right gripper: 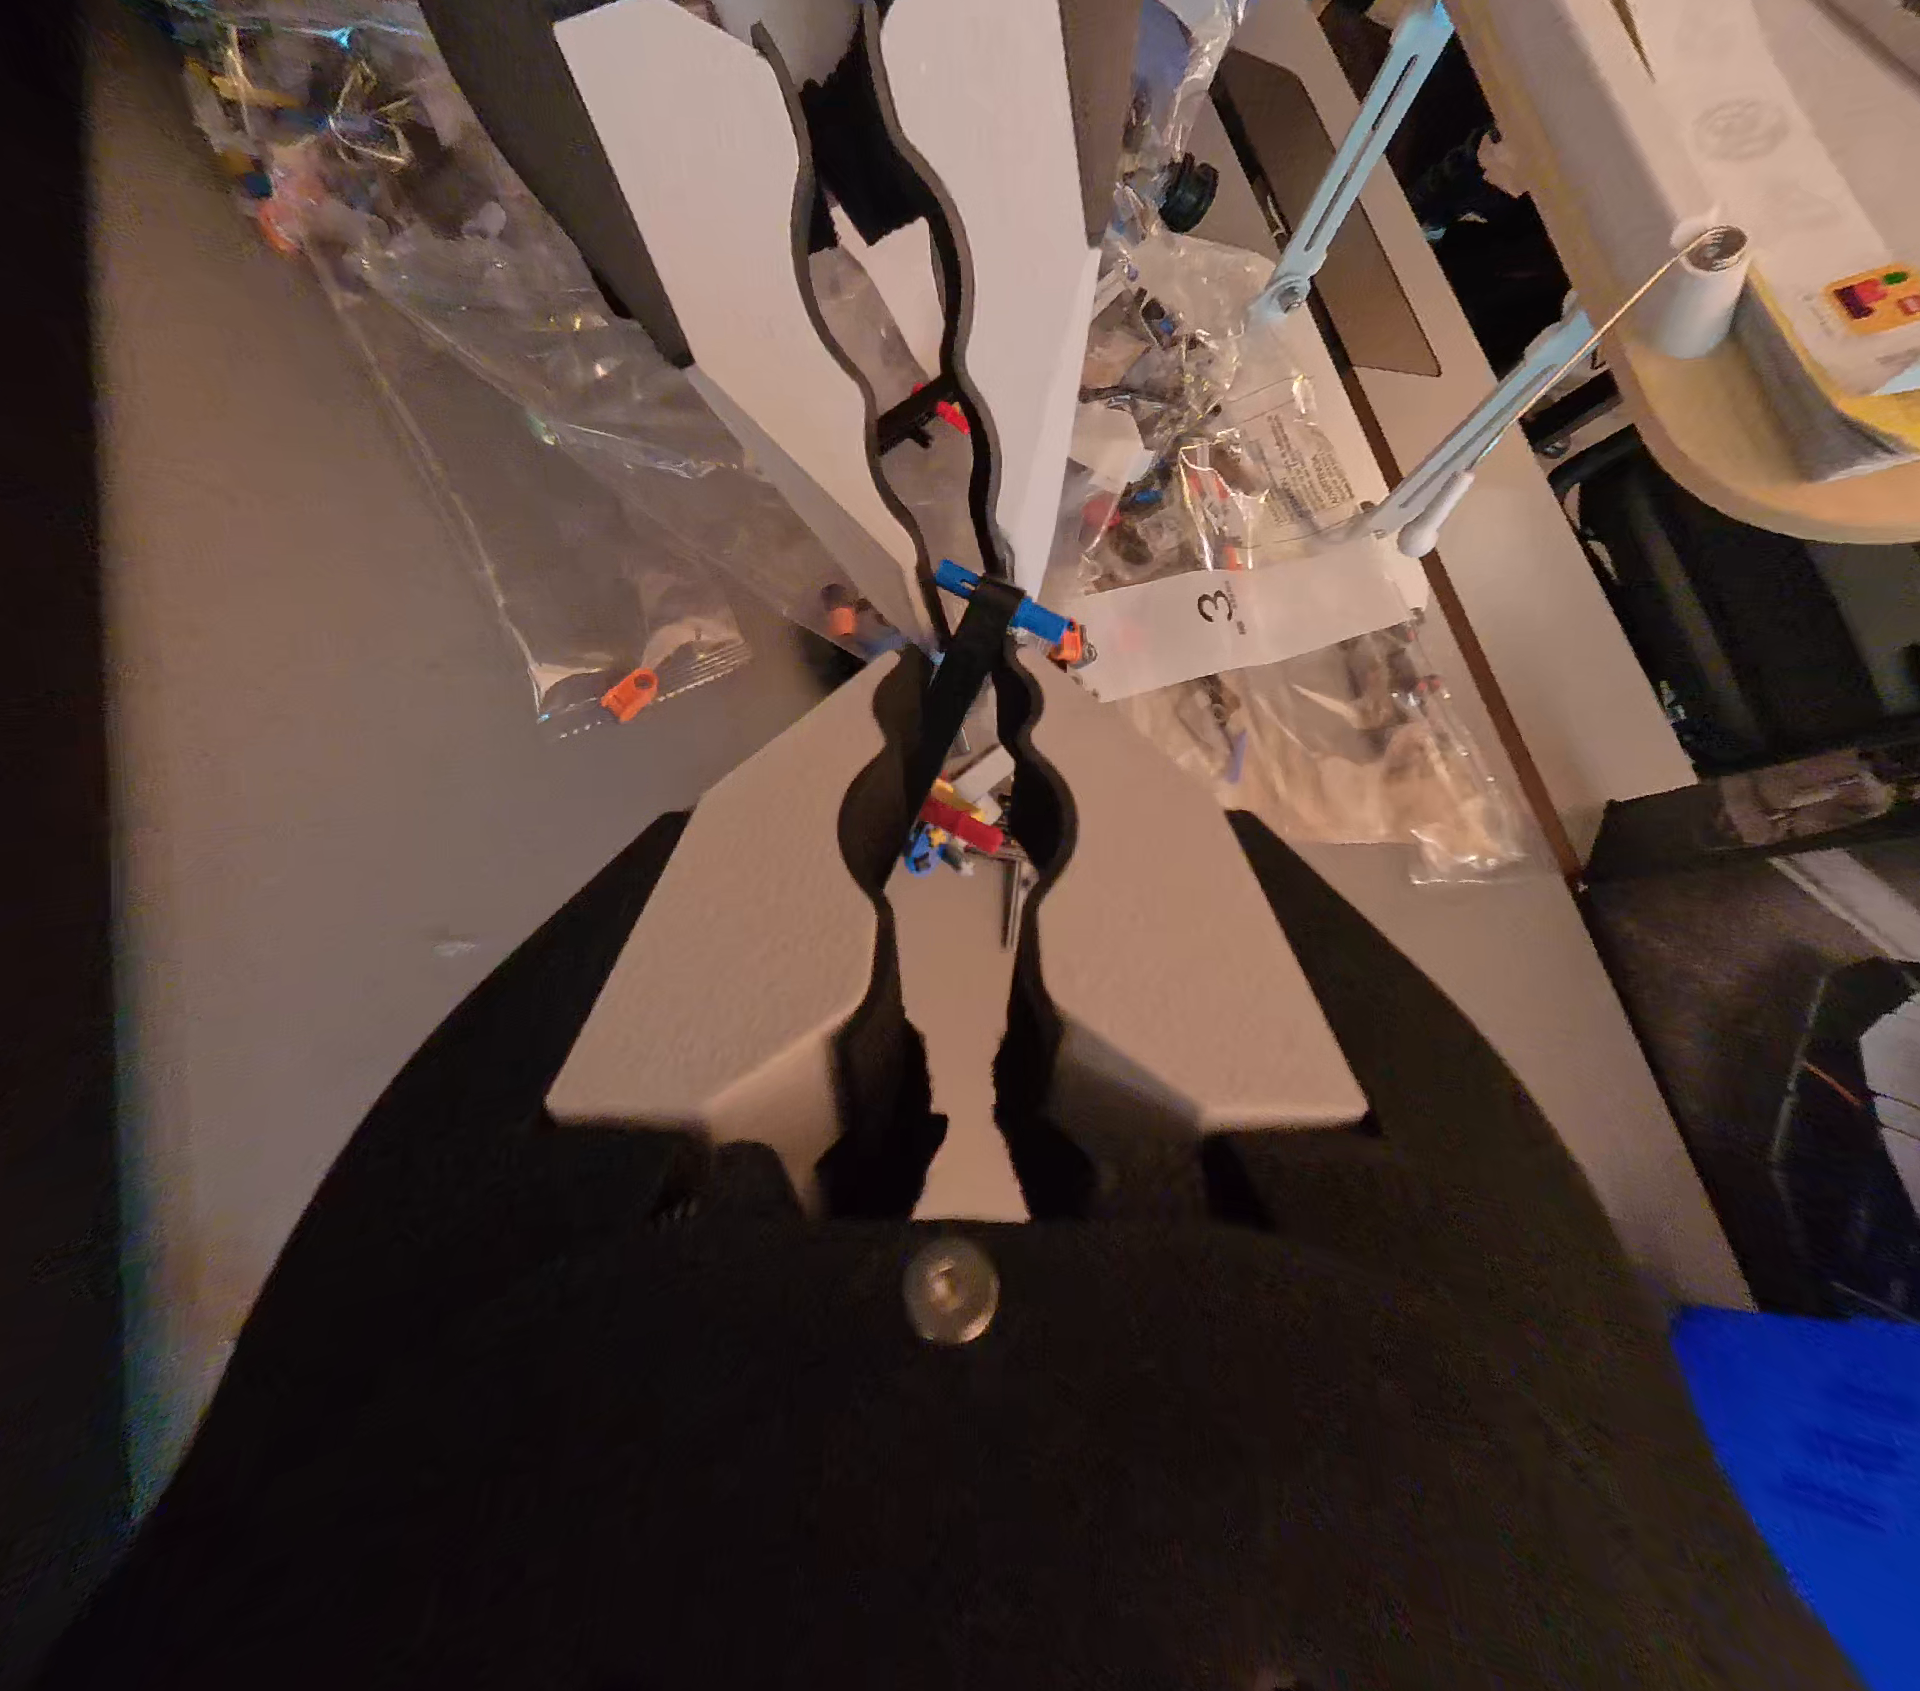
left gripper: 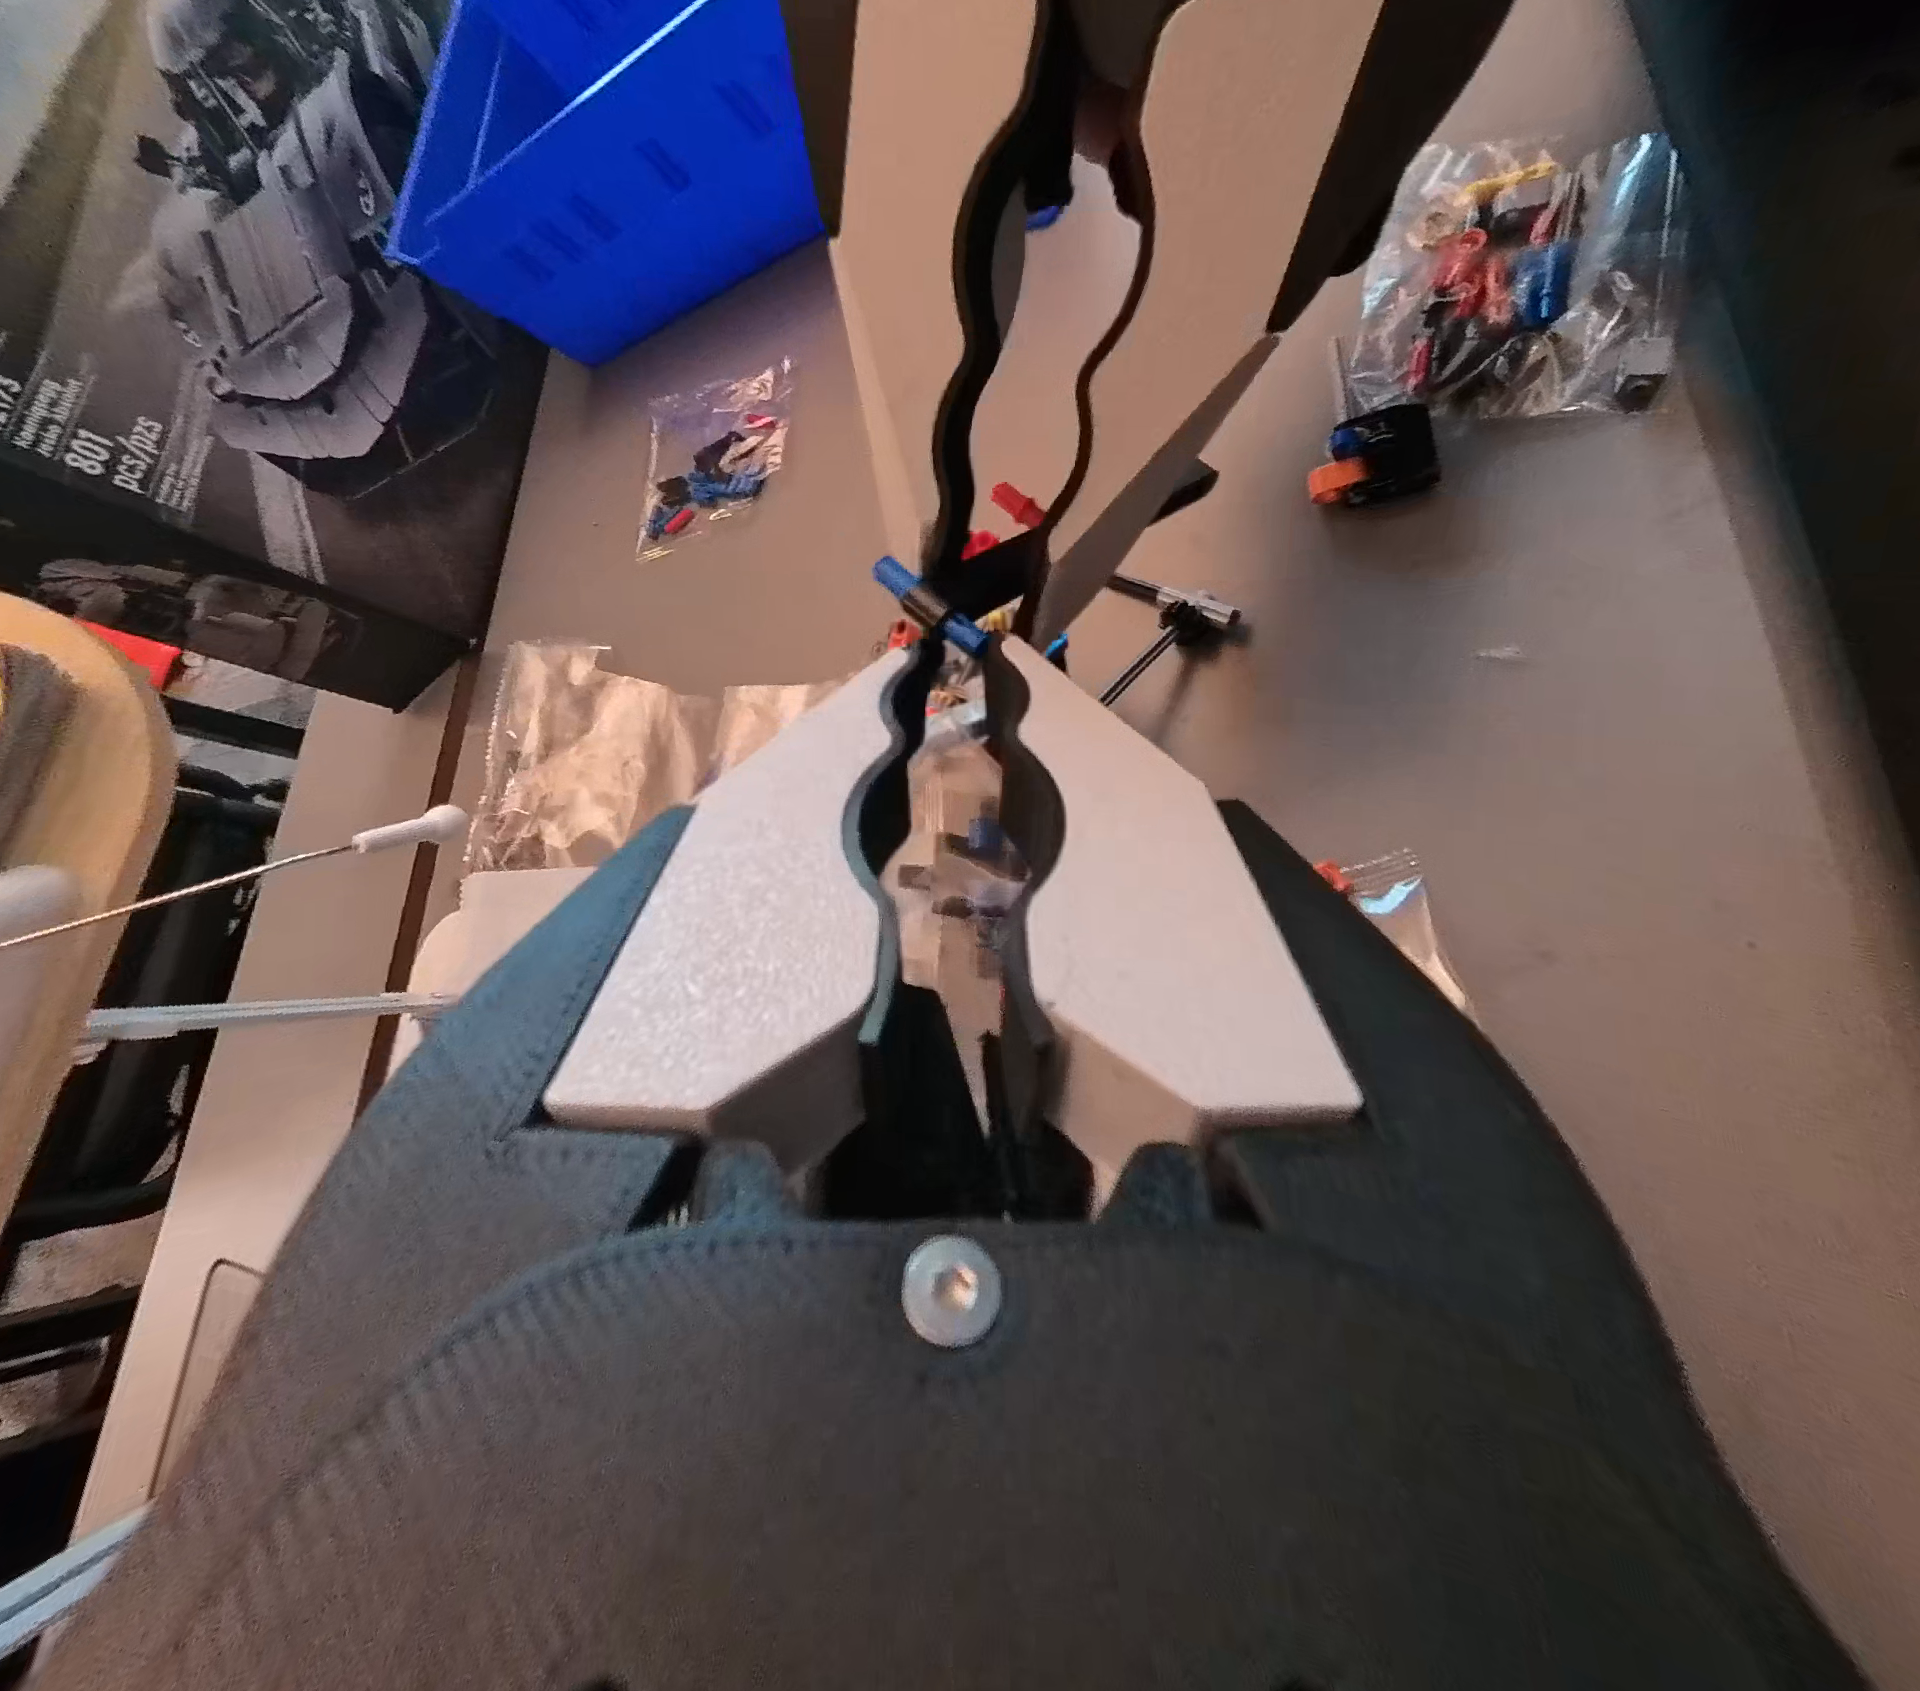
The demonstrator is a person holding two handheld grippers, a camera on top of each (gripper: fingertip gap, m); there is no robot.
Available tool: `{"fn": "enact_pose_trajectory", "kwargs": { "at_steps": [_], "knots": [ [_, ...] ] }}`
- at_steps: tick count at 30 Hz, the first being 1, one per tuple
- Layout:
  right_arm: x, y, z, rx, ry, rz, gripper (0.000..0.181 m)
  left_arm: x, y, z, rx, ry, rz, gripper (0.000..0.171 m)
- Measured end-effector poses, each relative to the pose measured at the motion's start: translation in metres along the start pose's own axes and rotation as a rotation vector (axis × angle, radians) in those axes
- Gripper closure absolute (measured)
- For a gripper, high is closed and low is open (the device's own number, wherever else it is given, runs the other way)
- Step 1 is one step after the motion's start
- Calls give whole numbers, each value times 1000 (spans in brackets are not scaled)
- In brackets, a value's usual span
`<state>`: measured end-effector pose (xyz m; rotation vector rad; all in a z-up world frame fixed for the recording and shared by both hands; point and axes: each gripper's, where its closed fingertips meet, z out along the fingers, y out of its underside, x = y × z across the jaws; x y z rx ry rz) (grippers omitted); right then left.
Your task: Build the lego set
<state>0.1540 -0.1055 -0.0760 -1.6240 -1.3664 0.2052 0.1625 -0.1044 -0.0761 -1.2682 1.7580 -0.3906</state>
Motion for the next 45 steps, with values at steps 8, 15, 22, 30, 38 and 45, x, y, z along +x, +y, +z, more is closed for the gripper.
{"fn": "enact_pose_trajectory", "kwargs": {
  "at_steps": [8,15,22,30,38,45],
  "knots": [
    [-1,10,3,-48,-12,16,176,1,8,1,-28,5,31,134],
    [-2,14,5,-84,4,-13,176,6,7,3,-10,25,58,149],
    [-3,14,7,-103,36,-82,176,9,0,2,30,60,7,151],
    [-8,12,3,-117,52,-172,177,15,-3,0,45,77,37,155],
    [-15,14,5,-159,48,-228,177,18,-1,0,17,101,16,158],
    [-9,11,1,-119,57,-196,177,15,-5,0,31,75,45,164]
  ]
}}
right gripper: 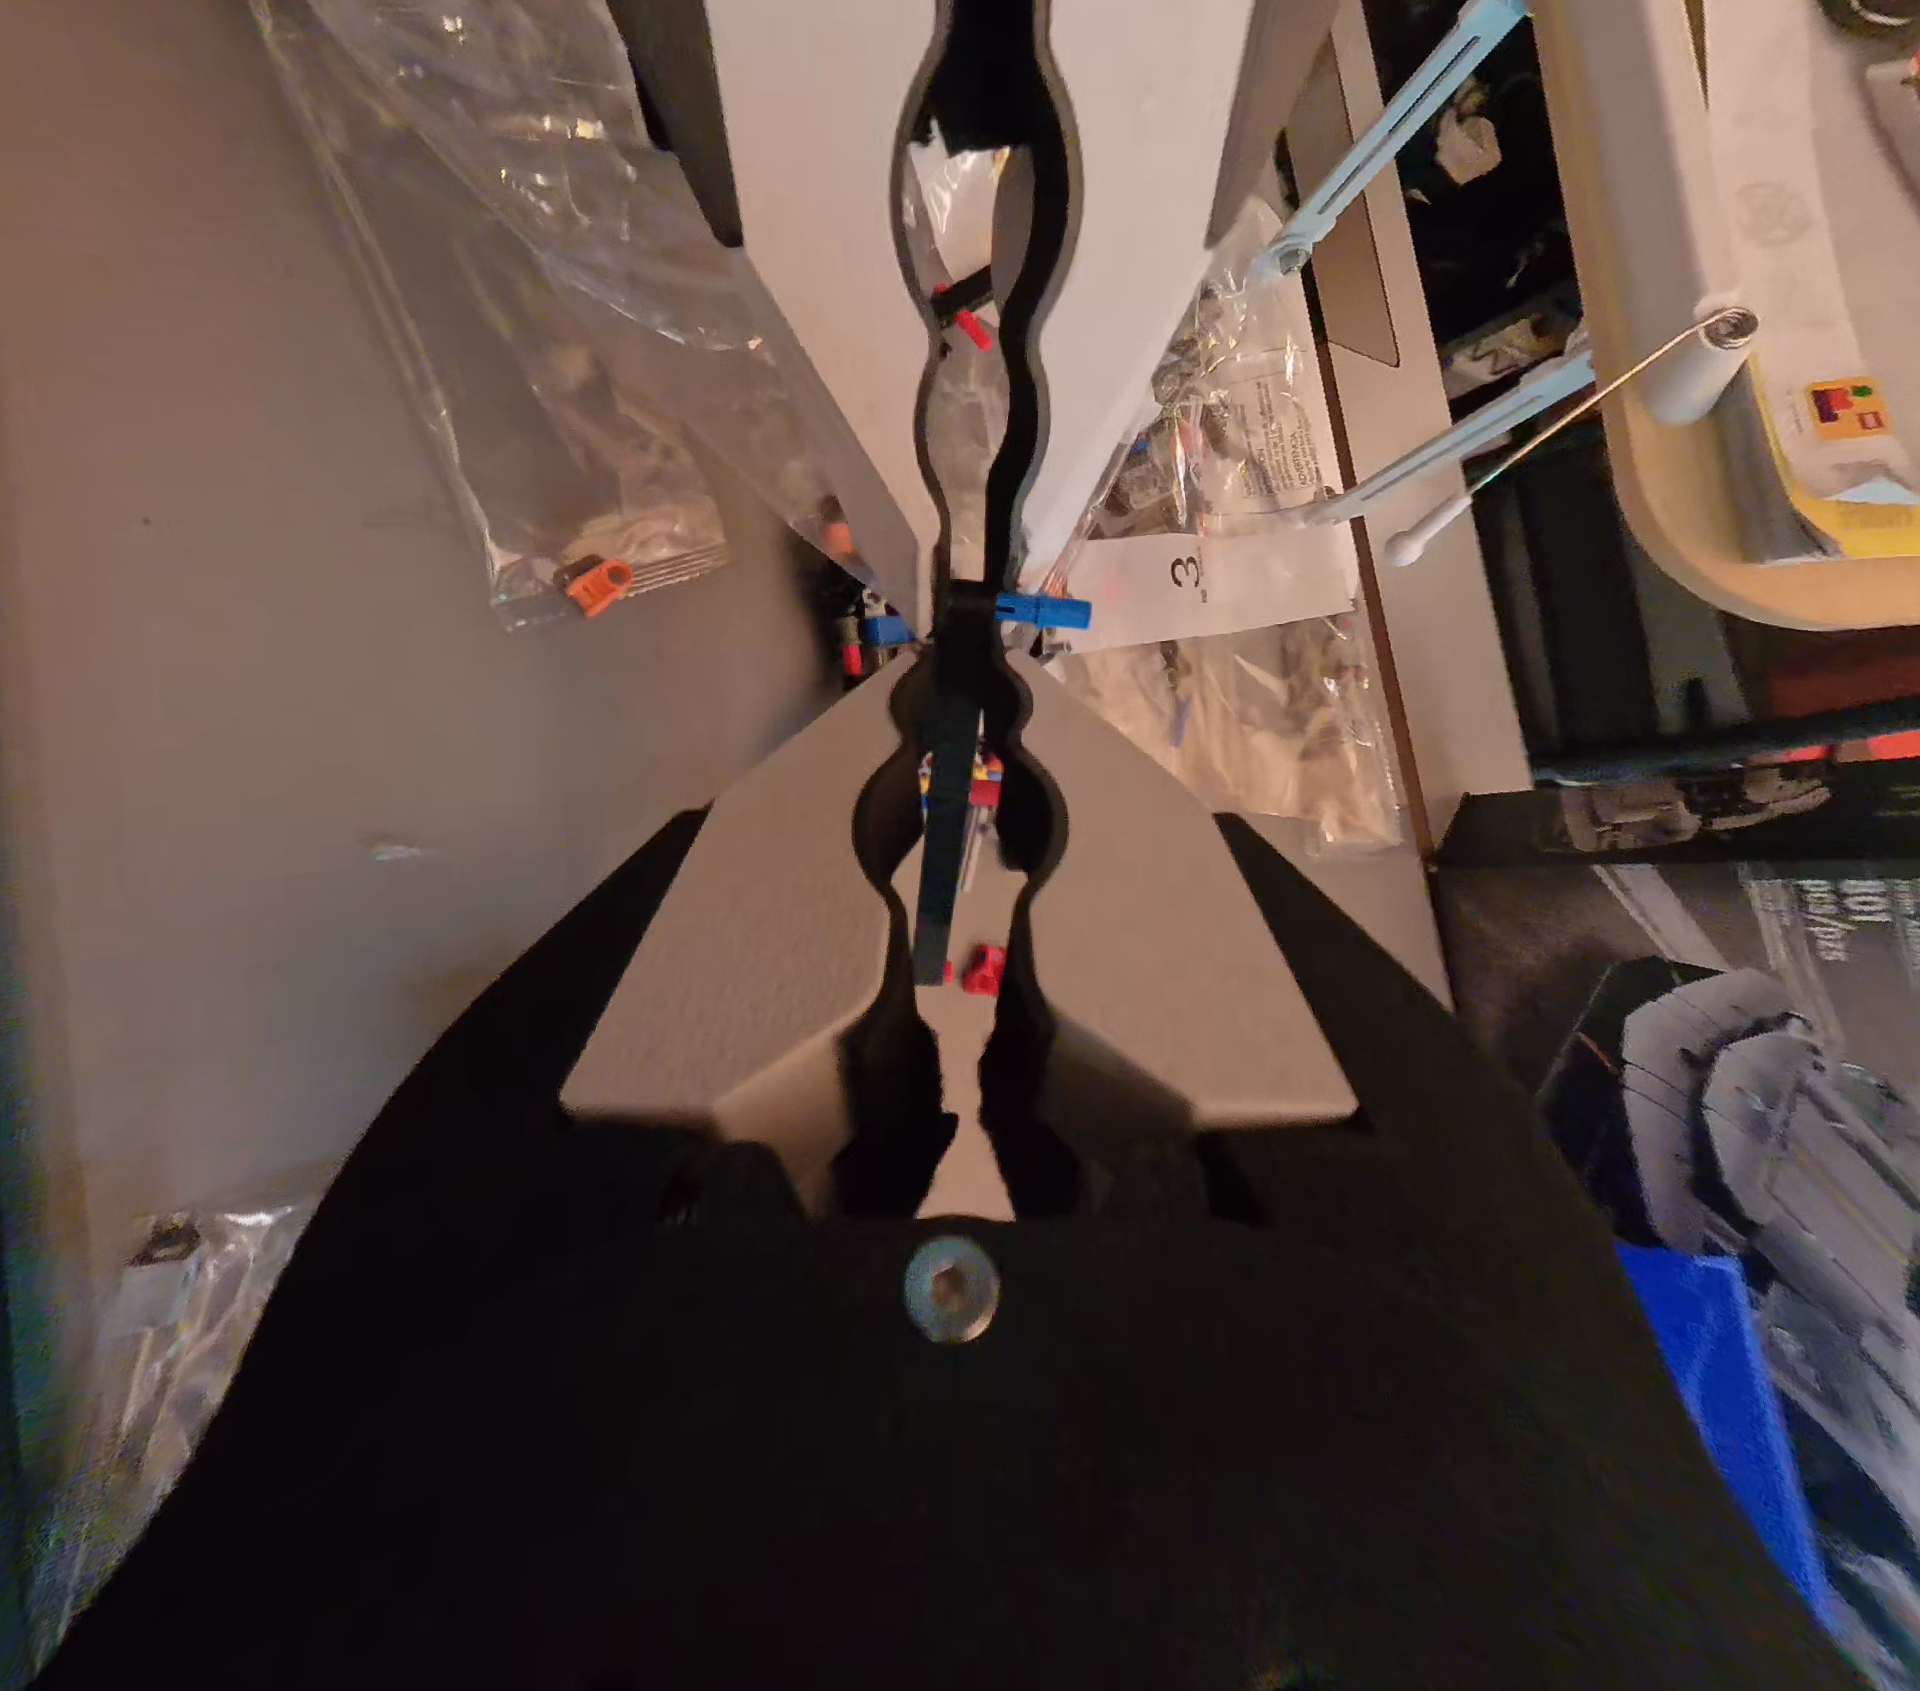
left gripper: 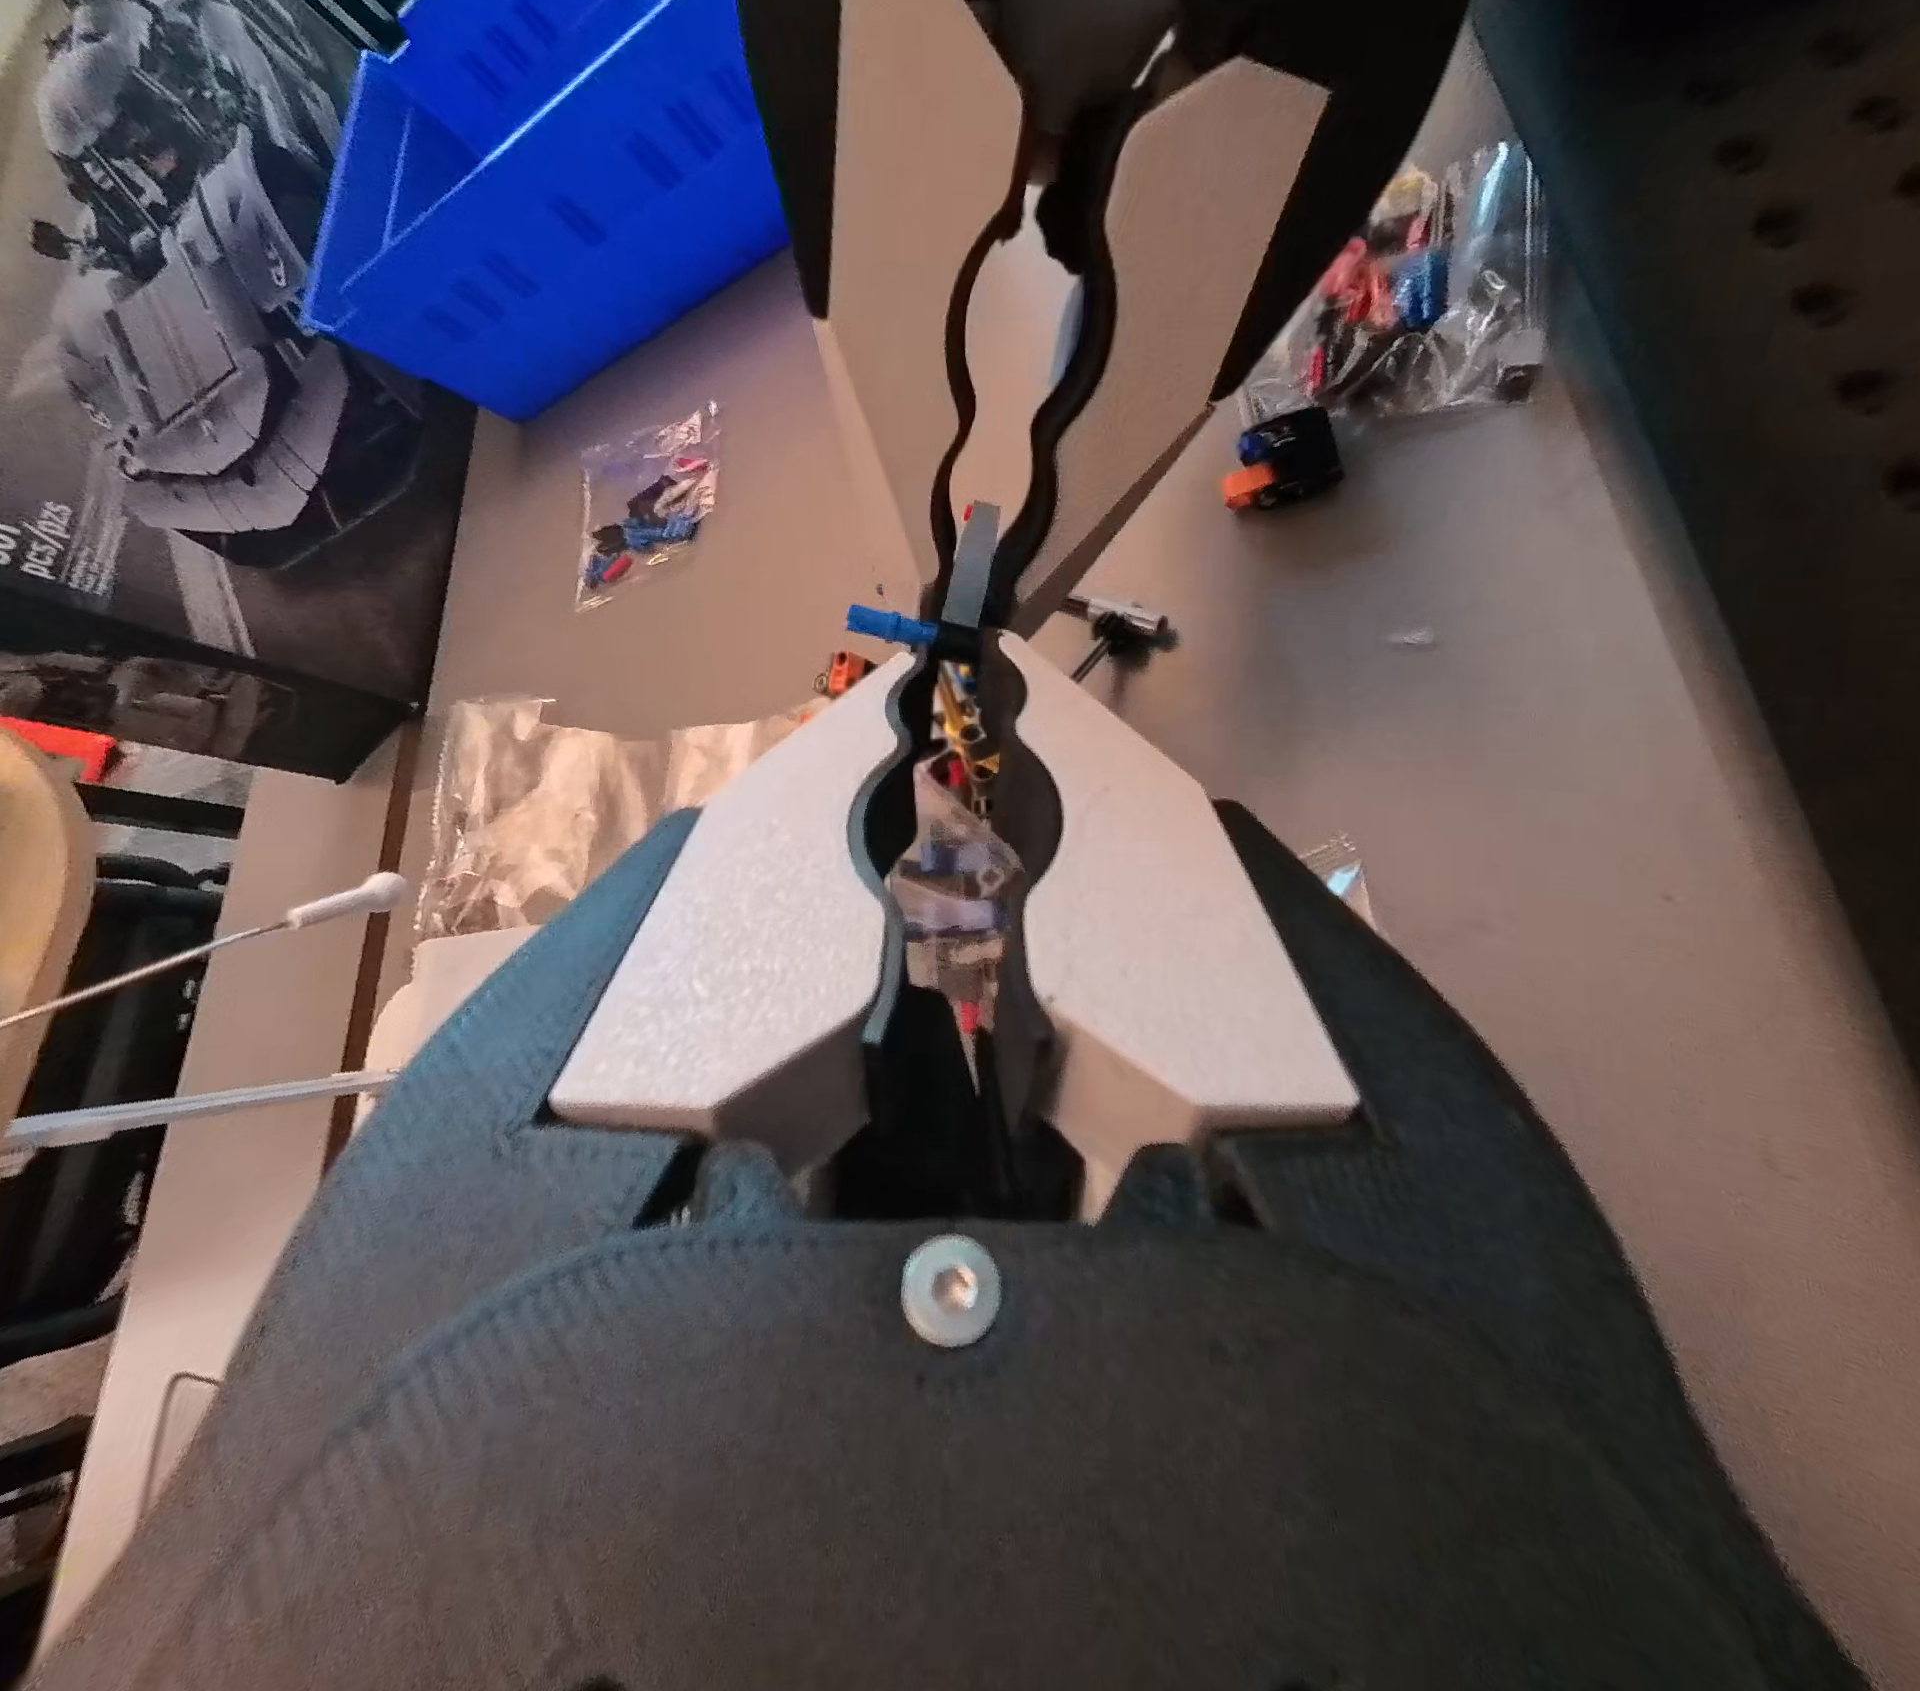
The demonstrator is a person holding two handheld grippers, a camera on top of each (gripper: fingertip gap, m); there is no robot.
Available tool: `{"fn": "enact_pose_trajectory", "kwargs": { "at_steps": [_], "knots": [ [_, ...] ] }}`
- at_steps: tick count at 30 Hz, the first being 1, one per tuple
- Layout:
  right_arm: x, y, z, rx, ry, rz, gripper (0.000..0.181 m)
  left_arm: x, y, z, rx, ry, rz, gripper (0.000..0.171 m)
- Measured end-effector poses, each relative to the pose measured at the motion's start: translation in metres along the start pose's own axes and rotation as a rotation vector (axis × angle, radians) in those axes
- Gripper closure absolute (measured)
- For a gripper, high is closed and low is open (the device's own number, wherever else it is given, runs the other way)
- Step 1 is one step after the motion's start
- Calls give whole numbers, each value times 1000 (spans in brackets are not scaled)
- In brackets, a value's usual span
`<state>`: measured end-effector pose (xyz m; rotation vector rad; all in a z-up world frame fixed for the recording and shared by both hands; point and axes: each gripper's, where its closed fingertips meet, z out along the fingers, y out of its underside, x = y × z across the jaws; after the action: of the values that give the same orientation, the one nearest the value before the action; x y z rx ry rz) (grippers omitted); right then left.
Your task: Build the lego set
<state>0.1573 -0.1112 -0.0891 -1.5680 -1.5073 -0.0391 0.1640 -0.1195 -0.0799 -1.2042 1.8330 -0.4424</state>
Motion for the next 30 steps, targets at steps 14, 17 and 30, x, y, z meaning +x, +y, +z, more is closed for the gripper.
{"fn": "enact_pose_trajectory", "kwargs": {
  "at_steps": [14,17,30],
  "knots": [
    [-35,-8,-14,177,-337,81,176,19,-9,-4,63,81,57,146],
    [-44,-7,-20,193,-432,112,176,19,-10,-4,25,36,133,141],
    [-59,-1,-26,203,-668,277,173,39,-6,7,-65,77,217,166]
  ]
}}
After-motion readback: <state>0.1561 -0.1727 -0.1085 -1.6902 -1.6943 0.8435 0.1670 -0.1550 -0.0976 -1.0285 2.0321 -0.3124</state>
